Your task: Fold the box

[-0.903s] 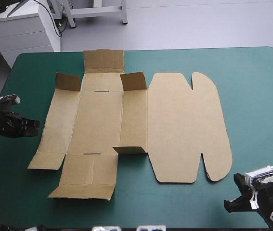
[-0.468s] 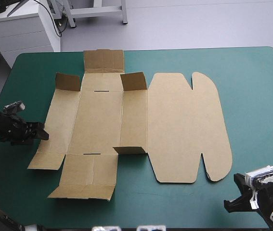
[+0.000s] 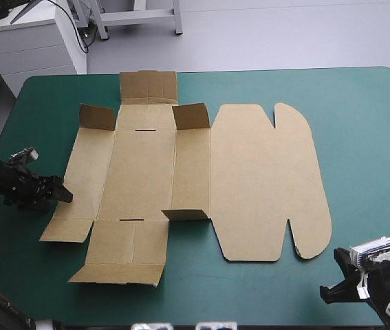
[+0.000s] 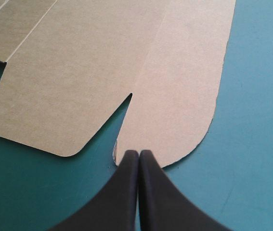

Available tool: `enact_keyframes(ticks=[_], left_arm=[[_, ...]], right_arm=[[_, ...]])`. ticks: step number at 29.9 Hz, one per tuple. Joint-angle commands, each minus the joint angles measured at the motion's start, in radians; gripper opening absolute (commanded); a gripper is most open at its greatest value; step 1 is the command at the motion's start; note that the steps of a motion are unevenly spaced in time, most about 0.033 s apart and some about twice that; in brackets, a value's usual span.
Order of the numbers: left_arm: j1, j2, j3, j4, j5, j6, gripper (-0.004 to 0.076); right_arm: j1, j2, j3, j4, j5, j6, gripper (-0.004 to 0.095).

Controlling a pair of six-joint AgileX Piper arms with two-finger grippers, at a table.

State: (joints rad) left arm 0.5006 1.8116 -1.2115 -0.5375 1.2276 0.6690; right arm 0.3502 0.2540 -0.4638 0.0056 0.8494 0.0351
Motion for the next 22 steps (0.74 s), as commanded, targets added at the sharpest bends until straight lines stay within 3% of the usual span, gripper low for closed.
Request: enact_keyframes(ticks=[1,10,16,22], left_arm=[[-0.022,0.006,0.013,-0.127,0.069,0.019,0.0546],[-0.087,0.006,0.036,-0.158,0.069,0.001,0.0537],[-0.148,0.006,0.048,-0.154,0.069,-0.018,0.0414],[-0.160,0.006,0.048,-0.156,0.067,-0.029,0.0349]], right_arm=[[-0.002,0.008,-0.027,-0.006,-0.066,-0.006,-0.0019],[-0.002,0.008,-0.027,-0.006,-0.066,-0.006,-0.0019],[-0.002,0.008,-0.027,-0.006,-0.066,-0.006,-0.0019],[-0.002,0.008,-0.027,-0.006,-0.066,-0.006,-0.0019]])
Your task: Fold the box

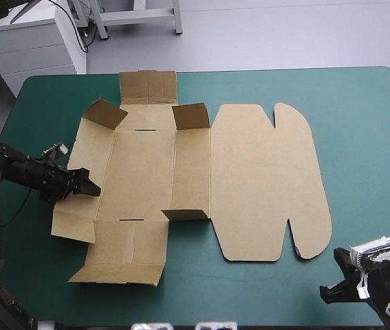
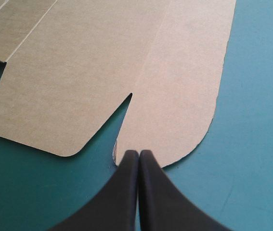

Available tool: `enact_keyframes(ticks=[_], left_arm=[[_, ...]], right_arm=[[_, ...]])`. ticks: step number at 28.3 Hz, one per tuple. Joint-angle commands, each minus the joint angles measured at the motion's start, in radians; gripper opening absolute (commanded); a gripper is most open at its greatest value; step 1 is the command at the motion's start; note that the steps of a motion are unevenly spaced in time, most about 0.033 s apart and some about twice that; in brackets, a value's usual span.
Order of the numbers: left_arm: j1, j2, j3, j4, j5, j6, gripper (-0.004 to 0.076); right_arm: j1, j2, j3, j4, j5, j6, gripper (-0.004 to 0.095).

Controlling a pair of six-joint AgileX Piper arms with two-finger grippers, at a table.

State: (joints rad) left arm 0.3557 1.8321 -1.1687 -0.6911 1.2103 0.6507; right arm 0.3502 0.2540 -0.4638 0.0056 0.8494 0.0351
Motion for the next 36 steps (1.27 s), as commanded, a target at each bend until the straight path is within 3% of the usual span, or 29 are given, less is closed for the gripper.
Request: enact_keyframes(ticks=[1,8,19,25,30,36], left_arm=[[-0.015,-0.014,0.005,0.000,0.079,-0.007,0.0316],[-0.015,-0.014,0.005,-0.005,0.063,0.001,0.0003],[-0.045,-0.027,-0.030,-0.040,0.085,0.043,-0.0008],[-0.128,-0.119,-0.109,-0.043,0.074,0.062,-0.0008],[-0.243,-0.193,-0.260,-0.010,0.065,0.047,-0.0007],[-0.548,-0.205,-0.579,0.383,0.071,-0.090,-0.0007]], right_arm=[[-0.002,0.008,-0.027,-0.006,-0.066,-0.006,-0.0019],[-0.002,0.008,-0.027,-0.006,-0.066,-0.006,-0.0019],[-0.002,0.008,-0.027,-0.006,-0.066,-0.006,-0.0019],[-0.002,0.008,-0.027,-0.006,-0.066,-0.006,-0.0019],[-0.002,0.008,-0.027,-0.006,-0.066,-0.006,-0.0019],[-0.002,0.008,-0.027,-0.006,-0.066,-0.006,-0.0019]])
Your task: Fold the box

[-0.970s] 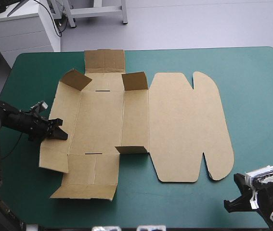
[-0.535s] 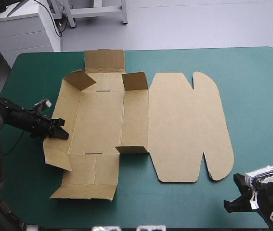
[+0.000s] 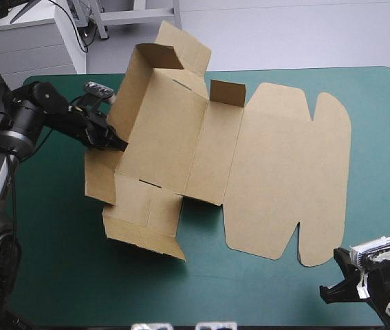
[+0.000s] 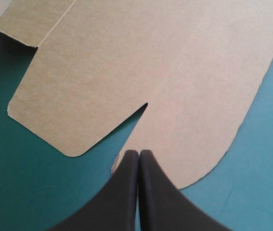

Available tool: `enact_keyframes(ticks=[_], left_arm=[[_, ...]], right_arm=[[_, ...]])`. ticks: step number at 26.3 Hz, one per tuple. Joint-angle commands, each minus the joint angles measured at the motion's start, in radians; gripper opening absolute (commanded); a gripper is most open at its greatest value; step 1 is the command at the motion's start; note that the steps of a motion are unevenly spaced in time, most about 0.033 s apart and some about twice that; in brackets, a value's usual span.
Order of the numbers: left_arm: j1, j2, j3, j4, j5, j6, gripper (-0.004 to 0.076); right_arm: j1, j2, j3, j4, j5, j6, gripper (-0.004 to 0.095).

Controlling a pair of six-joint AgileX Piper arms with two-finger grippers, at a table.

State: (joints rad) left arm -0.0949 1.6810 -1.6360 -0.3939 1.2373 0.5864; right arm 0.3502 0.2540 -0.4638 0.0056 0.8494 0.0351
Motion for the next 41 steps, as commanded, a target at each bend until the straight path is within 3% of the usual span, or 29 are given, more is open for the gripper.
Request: enact_keyframes(ticks=[1,6,14,35,41], left_arm=[[-0.141,-0.054,-0.146,0.140,0.040,-0.037,-0.0007],[-0.373,-0.054,-0.274,0.435,-0.018,-0.047,-0.0007],[-0.660,-0.052,-0.278,0.890,-0.137,-0.027,-0.0008],[-0.714,0.016,-0.270,1.021,-0.385,0.010,-0.0008],[-0.714,0.017,-0.154,1.106,-0.421,-0.005,-0.0008]], right_arm=[[-0.002,0.008,-0.027,-0.006,-0.066,-0.006,-0.0019],[-0.002,0.008,-0.027,-0.006,-0.066,-0.006,-0.0019],[-0.002,0.008,-0.027,-0.006,-0.066,-0.006,-0.0019],[-0.002,0.008,-0.027,-0.006,-0.066,-0.006,-0.0019],[-0.002,0.008,-0.027,-0.006,-0.066,-0.006,-0.0019]])
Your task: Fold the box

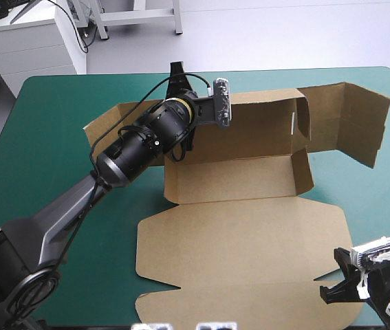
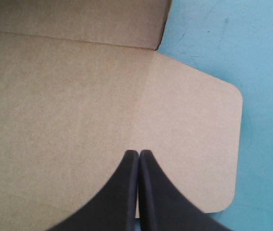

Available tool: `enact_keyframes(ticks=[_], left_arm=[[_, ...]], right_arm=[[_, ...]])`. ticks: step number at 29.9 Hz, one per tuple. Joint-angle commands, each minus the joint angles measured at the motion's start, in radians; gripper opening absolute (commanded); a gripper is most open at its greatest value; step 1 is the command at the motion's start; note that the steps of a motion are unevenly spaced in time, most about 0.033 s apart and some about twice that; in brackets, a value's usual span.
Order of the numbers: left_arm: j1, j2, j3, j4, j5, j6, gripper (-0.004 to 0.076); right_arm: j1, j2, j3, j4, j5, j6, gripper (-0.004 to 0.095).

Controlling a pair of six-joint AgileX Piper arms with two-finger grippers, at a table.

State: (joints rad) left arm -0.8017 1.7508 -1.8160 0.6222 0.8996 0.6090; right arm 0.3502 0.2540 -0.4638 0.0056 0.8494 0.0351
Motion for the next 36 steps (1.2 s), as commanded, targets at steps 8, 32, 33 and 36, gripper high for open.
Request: enact_keyframes(ticks=[8,32,33,36], left_arm=[[-0.072,-0.079,0.211,0.328,-0.191,-0.168,-0.0008],[-0.113,-0.190,0.533,0.741,-0.231,-0.660,-0.0008],[-0.113,-0.190,0.533,0.741,-0.233,-0.668,-0.0008],[-0.113,-0.190,0.533,0.754,-0.236,-0.697,-0.0008]], right_arm=[[-0.002,0.008,-0.027,-0.006,-0.066,-0.006,-0.0019],[-0.002,0.008,-0.027,-0.006,-0.066,-0.005,-0.0019],[-0.002,0.008,-0.027,-0.006,-0.066,-0.005,-0.0019],[-0.002,0.008,-0.027,-0.006,-0.066,-0.007,-0.0019]])
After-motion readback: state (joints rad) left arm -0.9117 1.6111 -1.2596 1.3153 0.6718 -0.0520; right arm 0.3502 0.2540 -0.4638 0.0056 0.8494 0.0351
